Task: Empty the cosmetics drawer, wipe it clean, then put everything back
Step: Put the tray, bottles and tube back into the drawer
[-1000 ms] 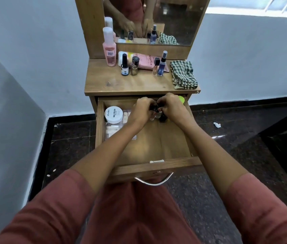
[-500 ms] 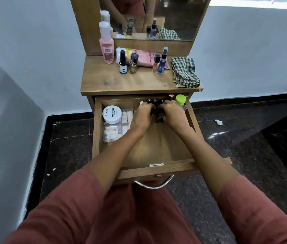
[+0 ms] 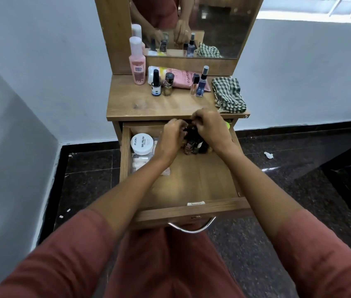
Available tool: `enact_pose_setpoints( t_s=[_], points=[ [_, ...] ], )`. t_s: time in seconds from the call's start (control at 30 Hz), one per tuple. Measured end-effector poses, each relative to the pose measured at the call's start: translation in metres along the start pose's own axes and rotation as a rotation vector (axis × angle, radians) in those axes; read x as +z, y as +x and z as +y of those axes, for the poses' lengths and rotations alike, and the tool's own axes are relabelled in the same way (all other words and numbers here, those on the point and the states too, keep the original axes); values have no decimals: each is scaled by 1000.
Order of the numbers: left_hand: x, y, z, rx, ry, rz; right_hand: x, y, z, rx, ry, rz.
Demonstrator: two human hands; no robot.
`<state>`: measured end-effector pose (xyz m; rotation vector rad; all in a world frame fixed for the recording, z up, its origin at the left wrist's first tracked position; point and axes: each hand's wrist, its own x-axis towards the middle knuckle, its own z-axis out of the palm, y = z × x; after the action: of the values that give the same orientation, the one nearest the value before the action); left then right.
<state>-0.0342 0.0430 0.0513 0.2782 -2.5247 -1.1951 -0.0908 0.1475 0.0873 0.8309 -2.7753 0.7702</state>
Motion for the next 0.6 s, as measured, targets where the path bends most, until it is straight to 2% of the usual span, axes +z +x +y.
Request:
enact_pose_setpoints(
  t_s=[0.13,0.23,0.33,0.43,0.6],
  points=[
    [-38,22,6,107,19,174,-8,30,-25,-52,103,88],
    [-64,46,5,164,31,301,-9,54,-40,-60,148,107],
    [-77,68,2,164,90,354,-7,72,-47,-60,146,84],
    [-83,86,2,146,147,346,-3,87,-52,-68,161,55],
    [-81,97,0,99,140,227,9,98,-53,-96,105,-6]
  ],
)
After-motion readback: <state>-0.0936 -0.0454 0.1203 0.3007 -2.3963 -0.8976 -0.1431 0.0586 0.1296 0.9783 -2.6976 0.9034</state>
